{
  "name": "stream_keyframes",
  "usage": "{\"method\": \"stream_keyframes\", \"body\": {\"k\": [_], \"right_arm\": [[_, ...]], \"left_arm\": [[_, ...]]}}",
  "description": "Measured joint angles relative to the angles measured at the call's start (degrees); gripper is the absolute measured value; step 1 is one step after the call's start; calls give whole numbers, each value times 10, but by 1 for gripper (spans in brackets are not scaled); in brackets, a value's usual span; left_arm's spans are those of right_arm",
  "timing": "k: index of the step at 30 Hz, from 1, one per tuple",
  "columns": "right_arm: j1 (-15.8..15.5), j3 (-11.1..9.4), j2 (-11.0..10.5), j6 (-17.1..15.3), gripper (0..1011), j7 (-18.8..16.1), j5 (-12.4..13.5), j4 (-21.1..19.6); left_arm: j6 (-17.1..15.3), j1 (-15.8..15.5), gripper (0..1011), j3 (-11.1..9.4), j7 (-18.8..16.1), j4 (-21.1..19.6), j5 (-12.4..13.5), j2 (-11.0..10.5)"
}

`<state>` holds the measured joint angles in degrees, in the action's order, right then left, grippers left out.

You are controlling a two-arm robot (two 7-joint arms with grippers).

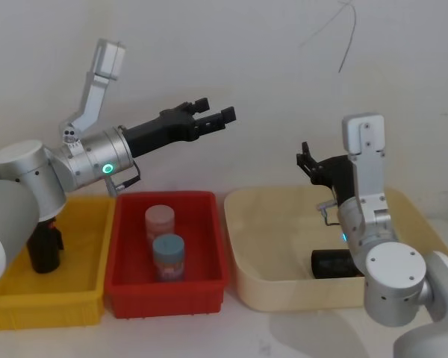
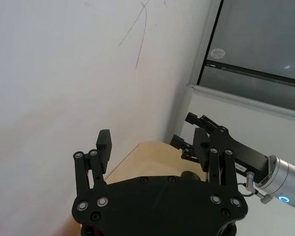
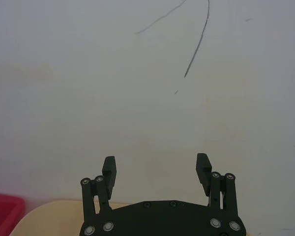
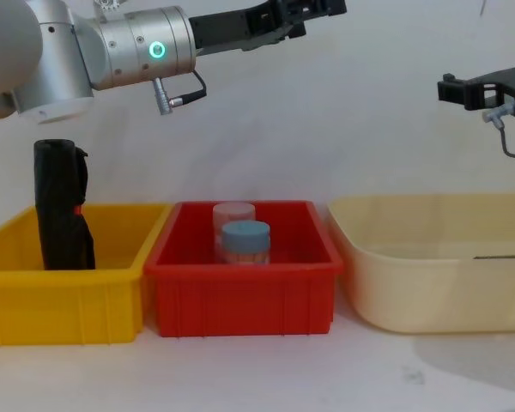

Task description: Pick up the garbage bag with the one hand and transfer it to the other hand.

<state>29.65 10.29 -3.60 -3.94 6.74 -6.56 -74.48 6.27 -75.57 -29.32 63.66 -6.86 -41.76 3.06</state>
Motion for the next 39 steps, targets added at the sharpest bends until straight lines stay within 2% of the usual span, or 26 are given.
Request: {"method": "stream_keyframes", "body": {"k": [13, 20, 28, 33, 39], "right_arm": [[-4, 0, -5, -2, 1001, -10, 0, -4], [-4, 11, -11, -2, 1000, -42, 1, -6], [1, 33, -14, -6, 1001, -89, 2, -9], [8, 45, -14, -18, 1000, -116, 2, -9], [19, 66, -16, -49, 1000, -155, 0, -9]], "left_arm": [[0, 0, 1002, 0, 0, 0, 0, 0], [0, 0, 1001, 0, 0, 0, 0, 0], [0, 0, 1001, 0, 0, 0, 0, 0], [0, 0, 1001, 0, 0, 0, 0, 0], [0, 0, 1001, 0, 0, 0, 0, 0]]}}
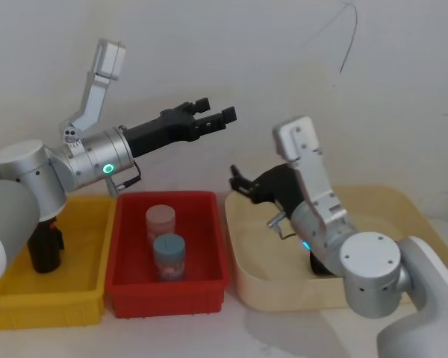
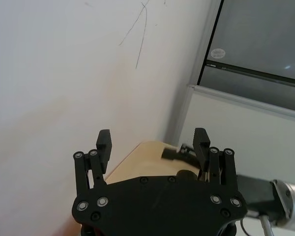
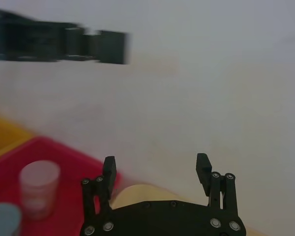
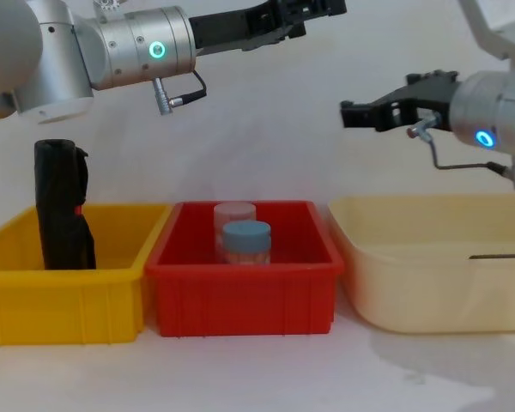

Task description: Pick up the garbage bag with the one hand and transfer it to the other hand.

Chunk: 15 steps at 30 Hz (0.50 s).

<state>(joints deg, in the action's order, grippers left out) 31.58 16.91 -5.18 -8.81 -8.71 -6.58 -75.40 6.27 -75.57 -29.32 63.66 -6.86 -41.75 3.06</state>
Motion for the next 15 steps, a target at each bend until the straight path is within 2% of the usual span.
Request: {"method": "stream_keyframes", "body": {"k": [2, 7, 15], "right_arm": [[6, 13, -2, -19, 1000, -21, -3, 0], [15, 30, -5, -45, 1000, -48, -6, 0], [35, 64, -19, -102, 1000, -124, -5, 0]], "left_arm": [[0, 0, 1001, 0, 0, 0, 0, 0], [0, 0, 1001, 0, 0, 0, 0, 0], [0, 0, 1001, 0, 0, 0, 0, 0]]}}
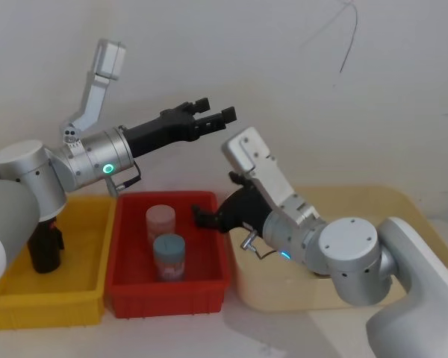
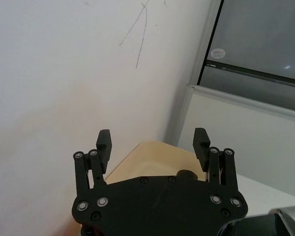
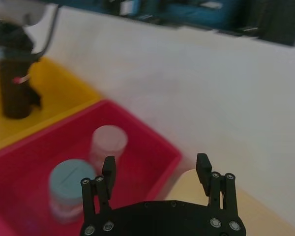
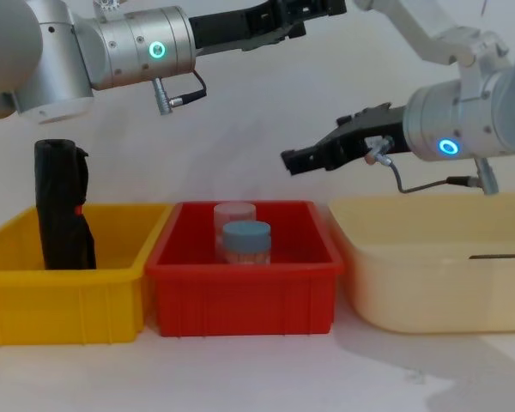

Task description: Pick up the garbage bag with the one hand and transfer it to the other hand.

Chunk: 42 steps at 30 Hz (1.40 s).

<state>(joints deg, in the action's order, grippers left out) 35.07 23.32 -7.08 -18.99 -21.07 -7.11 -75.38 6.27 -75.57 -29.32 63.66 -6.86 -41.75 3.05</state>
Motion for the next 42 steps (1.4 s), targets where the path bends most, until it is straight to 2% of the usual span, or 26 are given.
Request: {"method": "stream_keyframes", "body": {"k": [5, 11, 19, 31, 42], "right_arm": [[9, 16, -7, -25, 1000, -38, 6, 1], [19, 28, -13, -39, 1000, -67, 12, 14], [30, 36, -16, -46, 1000, -88, 20, 31], [42, 38, -12, -56, 1000, -123, 46, 47], [53, 46, -3, -58, 1000, -133, 57, 72]], "left_arm": [[0, 0, 1001, 0, 0, 0, 0, 0], [0, 0, 1001, 0, 0, 0, 0, 0], [0, 0, 1001, 0, 0, 0, 0, 0], [0, 0, 1002, 0, 0, 0, 0, 0], [0, 0, 1001, 0, 0, 0, 0, 0]]}}
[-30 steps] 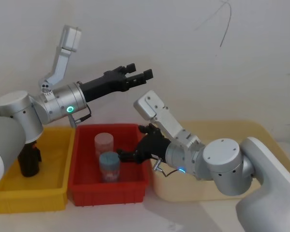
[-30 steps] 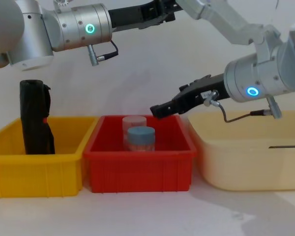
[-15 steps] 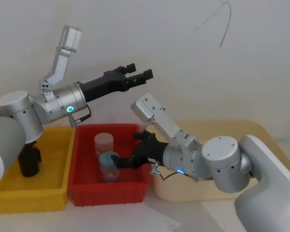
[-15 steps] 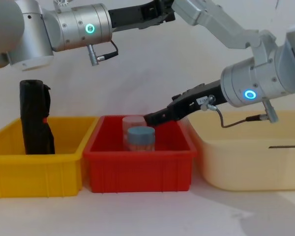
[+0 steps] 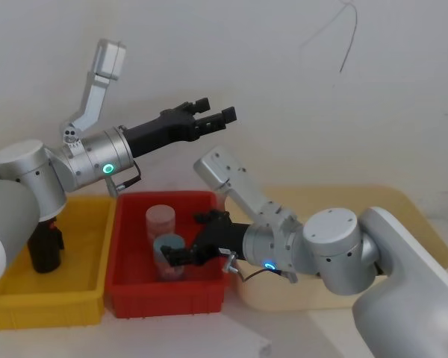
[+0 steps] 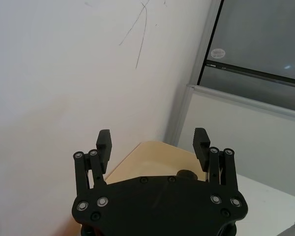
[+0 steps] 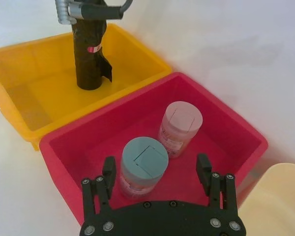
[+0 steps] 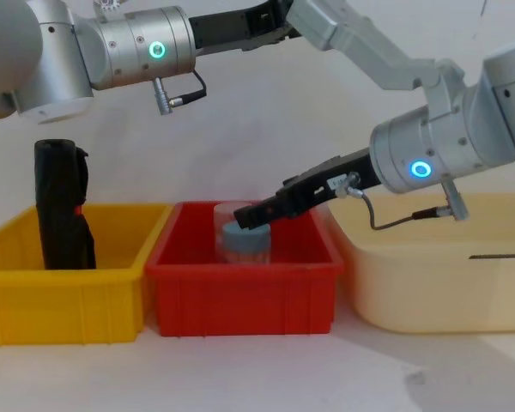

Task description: Pick up the garbage bag with the one hand and transfer it to the other hand.

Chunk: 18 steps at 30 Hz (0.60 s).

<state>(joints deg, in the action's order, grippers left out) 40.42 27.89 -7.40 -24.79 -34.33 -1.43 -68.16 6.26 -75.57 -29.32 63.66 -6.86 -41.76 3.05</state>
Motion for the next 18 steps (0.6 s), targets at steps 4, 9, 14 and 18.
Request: {"method": "stream_keyframes", "body": {"k": [4, 9, 14, 18], "right_arm": [[6, 3, 5, 2, 1000, 0, 1, 14], [17, 8, 13, 8, 1000, 1, 3, 40], [24, 12, 18, 13, 1000, 2, 3, 57], [30, 15, 21, 16, 1000, 2, 4, 69]], "left_arm": [[0, 0, 1002, 0, 0, 0, 0, 0], [0, 0, 1001, 0, 0, 0, 0, 0], [0, 0, 1001, 0, 0, 0, 0, 0], [0, 0, 1002, 0, 0, 0, 0, 0]]}}
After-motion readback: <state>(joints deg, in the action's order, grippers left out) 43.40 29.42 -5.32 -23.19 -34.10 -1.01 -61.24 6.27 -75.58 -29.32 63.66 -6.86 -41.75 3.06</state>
